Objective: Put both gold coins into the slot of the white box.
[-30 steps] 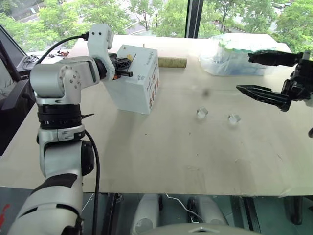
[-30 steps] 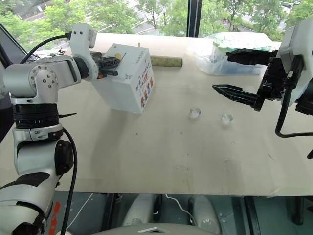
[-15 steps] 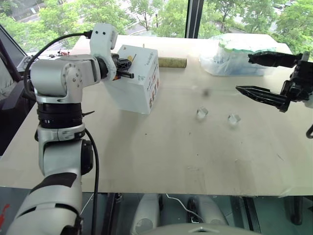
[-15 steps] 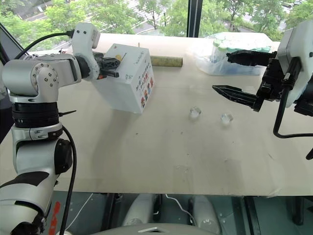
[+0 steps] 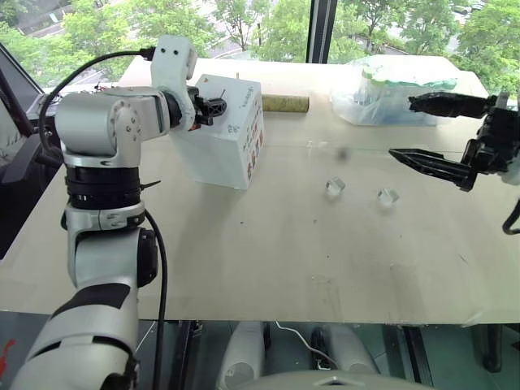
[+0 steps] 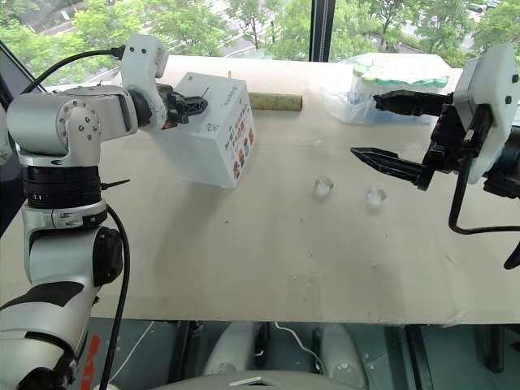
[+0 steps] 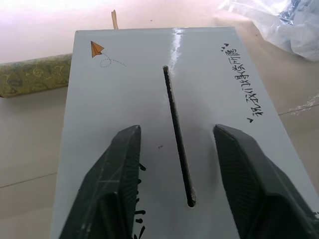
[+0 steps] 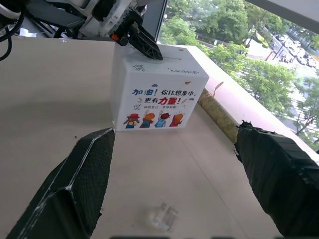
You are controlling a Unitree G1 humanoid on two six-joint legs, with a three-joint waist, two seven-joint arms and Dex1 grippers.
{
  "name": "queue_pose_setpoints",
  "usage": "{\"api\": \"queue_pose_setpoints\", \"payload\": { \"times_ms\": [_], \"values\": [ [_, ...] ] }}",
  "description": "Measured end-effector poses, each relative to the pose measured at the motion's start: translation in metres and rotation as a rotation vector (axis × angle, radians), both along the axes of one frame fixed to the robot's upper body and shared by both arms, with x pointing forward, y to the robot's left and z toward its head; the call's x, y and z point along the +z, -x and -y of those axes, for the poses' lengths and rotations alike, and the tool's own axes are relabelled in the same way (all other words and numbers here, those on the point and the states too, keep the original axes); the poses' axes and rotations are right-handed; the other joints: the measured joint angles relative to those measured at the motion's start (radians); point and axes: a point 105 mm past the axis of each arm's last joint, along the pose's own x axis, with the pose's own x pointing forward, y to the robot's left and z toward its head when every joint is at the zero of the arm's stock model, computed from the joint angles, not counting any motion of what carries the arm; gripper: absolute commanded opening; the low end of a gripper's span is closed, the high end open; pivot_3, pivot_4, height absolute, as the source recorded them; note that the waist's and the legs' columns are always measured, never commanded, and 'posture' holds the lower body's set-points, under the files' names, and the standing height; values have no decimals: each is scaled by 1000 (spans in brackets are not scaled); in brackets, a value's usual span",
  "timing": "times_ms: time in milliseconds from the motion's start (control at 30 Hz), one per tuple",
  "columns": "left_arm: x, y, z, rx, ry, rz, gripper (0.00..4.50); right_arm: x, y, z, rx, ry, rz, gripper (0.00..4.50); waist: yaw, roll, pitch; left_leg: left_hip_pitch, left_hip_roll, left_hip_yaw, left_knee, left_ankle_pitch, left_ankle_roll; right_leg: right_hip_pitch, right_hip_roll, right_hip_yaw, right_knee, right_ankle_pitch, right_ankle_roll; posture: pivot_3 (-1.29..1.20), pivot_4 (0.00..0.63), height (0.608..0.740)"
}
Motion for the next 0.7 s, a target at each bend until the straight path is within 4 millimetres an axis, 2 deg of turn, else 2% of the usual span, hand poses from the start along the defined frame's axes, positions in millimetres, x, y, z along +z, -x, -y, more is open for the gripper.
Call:
{"api": "queue_pose_setpoints", "payload": {
  "times_ms": [67, 200, 267, 333, 367, 433, 467, 567, 667, 700],
  "values": [
    [11, 6, 6, -61, 75, 36, 2171, -2, 0, 2, -14, -15, -6, 4220, 0, 0, 0, -1, 0, -1, 0, 0, 0, 0, 0, -1, 0, 0, 0, 0, 150, 740],
    [49, 26, 26, -268, 168, 284, 2171, -9, -1, 3, -67, -73, -12, 4220, 1, 0, 0, 0, 0, 0, 1, 0, -1, 1, -1, 0, -1, 0, 0, 0, 150, 740],
    [48, 35, 33, -342, 181, 350, 2171, -16, -4, 4, -112, -86, -24, 4220, 1, 1, -1, 0, 0, 1, 1, 0, -1, 1, -1, 0, -1, 0, 0, 0, 150, 740],
    [24, 54, 44, -470, 204, 365, 2171, -40, -3, 8, -183, -84, -71, 4220, 2, 1, -1, 0, 0, 1, 1, 0, -1, 1, -1, 0, -1, 0, 0, 0, 150, 740],
    [5, 63, 47, -522, 198, 350, 2171, -54, -1, 9, -212, -90, -104, 4220, 1, 1, -1, -1, 0, 1, 1, 0, -1, 0, -1, 0, -1, 0, 0, 0, 150, 740],
    [-15, 73, 49, -568, 192, 331, 2171, -66, 3, 10, -239, -78, -127, 4220, 0, 1, -1, 0, 0, 1, 0, 0, -1, 0, -1, 1, -1, 0, 0, 0, 150, 740],
    [-44, 93, 47, -622, 170, 300, 2171, -81, 14, 18, -294, -39, -134, 4220, 0, 1, -1, 1, 1, 1, 1, 0, -1, 1, 0, 1, 0, 0, 0, 0, 150, 740],
    [-63, 111, 41, -652, 118, 272, 2171, -88, 24, 31, -341, -24, -143, 4220, 1, 2, -3, 3, 1, 0, 1, -1, 1, 4, 0, 1, -1, 0, 0, 0, 150, 740],
    [-94, 123, 28, -630, 109, 196, 2171, -106, 37, 60, -441, 7, -185, 4220, 6, 3, -3, 6, 0, -2, 1, -3, 4, 9, 0, -3, -2, 0, 0, 0, 150, 740],
    [-98, 124, 25, -617, 110, 189, 2171, -111, 41, 70, -469, 24, -197, 4220, 6, 3, -3, 7, 0, -4, 2, -3, 5, 10, 0, -4, -2, 0, 0, 0, 150, 740]
  ]
}}
